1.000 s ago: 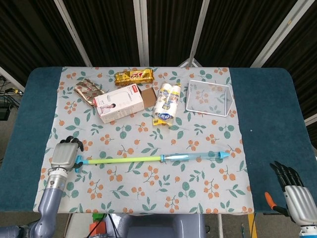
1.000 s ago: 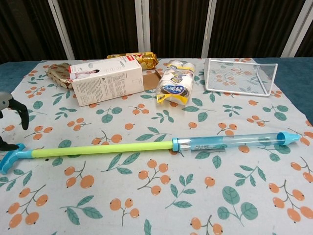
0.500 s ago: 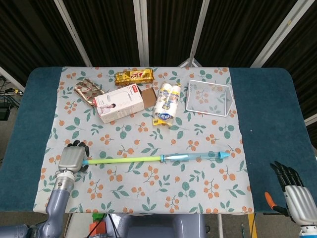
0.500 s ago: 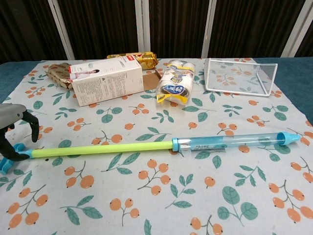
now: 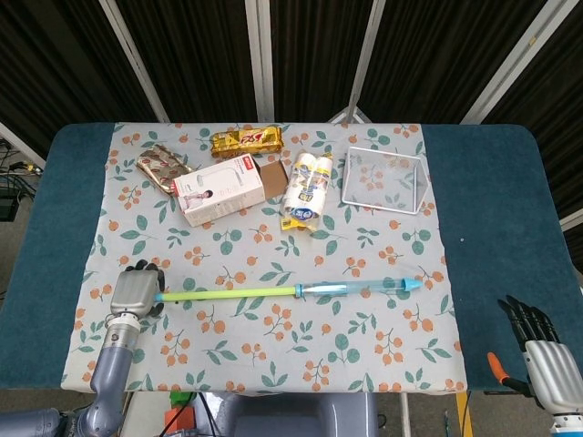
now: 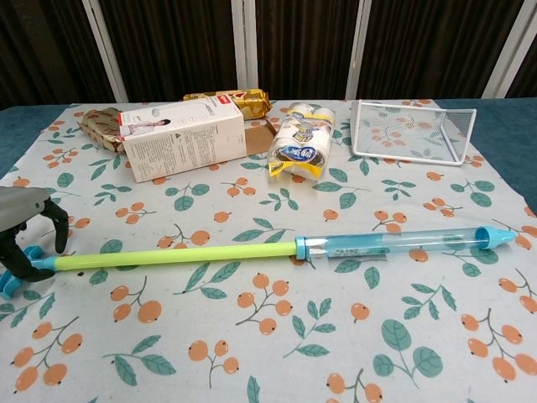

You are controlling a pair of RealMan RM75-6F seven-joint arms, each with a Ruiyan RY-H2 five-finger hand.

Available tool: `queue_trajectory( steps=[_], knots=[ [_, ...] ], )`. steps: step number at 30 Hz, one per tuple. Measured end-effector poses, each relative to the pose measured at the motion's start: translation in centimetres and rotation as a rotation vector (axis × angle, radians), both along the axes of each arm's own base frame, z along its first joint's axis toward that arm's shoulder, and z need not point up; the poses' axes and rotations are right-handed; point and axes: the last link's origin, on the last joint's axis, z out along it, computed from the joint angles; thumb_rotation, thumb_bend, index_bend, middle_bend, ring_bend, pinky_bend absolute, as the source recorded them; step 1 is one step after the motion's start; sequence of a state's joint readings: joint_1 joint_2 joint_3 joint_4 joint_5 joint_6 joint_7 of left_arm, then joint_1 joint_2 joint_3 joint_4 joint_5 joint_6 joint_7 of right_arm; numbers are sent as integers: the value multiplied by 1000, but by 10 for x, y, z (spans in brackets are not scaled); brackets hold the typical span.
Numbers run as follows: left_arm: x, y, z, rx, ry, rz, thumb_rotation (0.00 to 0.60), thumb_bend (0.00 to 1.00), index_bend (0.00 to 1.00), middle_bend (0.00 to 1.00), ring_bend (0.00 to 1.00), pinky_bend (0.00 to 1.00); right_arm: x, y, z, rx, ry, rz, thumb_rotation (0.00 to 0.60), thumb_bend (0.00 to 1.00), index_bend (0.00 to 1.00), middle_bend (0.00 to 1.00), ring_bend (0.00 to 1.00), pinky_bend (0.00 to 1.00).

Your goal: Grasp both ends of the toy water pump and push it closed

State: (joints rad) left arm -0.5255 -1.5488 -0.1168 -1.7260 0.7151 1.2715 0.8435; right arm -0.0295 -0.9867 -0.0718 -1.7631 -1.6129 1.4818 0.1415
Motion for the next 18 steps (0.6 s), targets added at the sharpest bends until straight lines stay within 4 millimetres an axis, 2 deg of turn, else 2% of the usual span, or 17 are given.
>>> queue_trajectory(
  steps=[11,18],
  knots=[
    [-2,-1,-3,-6,13,17,600,359,509,264,151,250,0,0,0,1,-4,-2,600,418,0,0,0,0],
    [-4,-1,-4,-10,18,26,600,428,515,260,151,250,0,0,0,2,-4,-3,600,418,0,0,0,0]
  ],
)
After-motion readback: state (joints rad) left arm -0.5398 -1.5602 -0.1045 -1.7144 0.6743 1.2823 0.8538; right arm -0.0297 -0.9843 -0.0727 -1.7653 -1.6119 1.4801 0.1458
